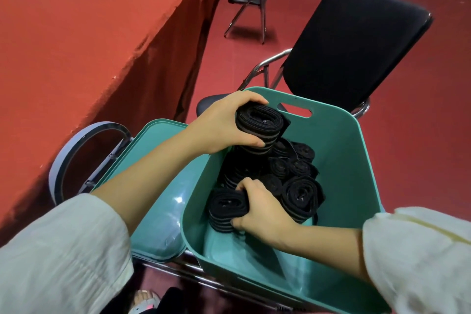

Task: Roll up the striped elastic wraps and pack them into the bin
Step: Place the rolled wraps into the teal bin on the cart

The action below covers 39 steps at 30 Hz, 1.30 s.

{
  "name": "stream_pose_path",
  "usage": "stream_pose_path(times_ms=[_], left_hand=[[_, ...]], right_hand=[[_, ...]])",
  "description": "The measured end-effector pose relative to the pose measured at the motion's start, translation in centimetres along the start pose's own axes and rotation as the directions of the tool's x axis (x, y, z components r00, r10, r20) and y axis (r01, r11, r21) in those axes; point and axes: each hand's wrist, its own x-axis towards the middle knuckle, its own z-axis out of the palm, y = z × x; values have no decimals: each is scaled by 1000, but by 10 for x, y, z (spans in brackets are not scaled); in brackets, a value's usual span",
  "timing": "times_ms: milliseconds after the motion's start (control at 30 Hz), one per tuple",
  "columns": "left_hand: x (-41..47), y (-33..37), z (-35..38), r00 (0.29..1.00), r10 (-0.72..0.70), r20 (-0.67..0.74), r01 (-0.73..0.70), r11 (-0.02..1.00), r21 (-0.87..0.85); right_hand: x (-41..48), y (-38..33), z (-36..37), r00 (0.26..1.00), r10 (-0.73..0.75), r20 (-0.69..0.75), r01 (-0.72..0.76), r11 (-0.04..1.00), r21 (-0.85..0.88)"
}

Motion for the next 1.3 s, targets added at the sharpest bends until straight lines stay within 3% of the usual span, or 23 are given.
stream_pose_path(times_ms=[167, 433, 600, 733, 800, 867, 1000, 1300], left_hand=[[-1, -1, -2, 1000, -7, 1, 7, 1000, -5], [0, 2, -1, 1000, 0, 19, -1, 1000, 31], [-1, 8, -3, 999, -18, 47, 15, 998, 66], [-3, 20, -8, 999, -43, 3, 43, 997, 59], [-5, 30, -13, 998, -37, -44, 38, 999, 25], [-8, 44, -15, 998, -35, -58, 35, 999, -13], [-15, 72, -6, 999, -35, -13, 34, 998, -51], [-41, 94, 0, 998, -32, 55, 37, 995, -95]], right_hand=[[7, 2, -2, 997, 44, -57, -44, 999, 5], [8, -2, -11, 992, 73, 100, -74, 997, 8], [-1, -11, -45, 984, 99, 151, -87, 993, -85], [-19, -12, -103, 997, 35, -70, -39, 997, -72], [-29, -11, -135, 970, -16, -244, -2, 997, -73], [-37, -11, -159, 948, -98, -303, 72, 993, -93], [-48, -22, -172, 978, -153, -145, 140, 986, -92], [-66, -26, -167, 966, -255, -38, 253, 967, -43]])
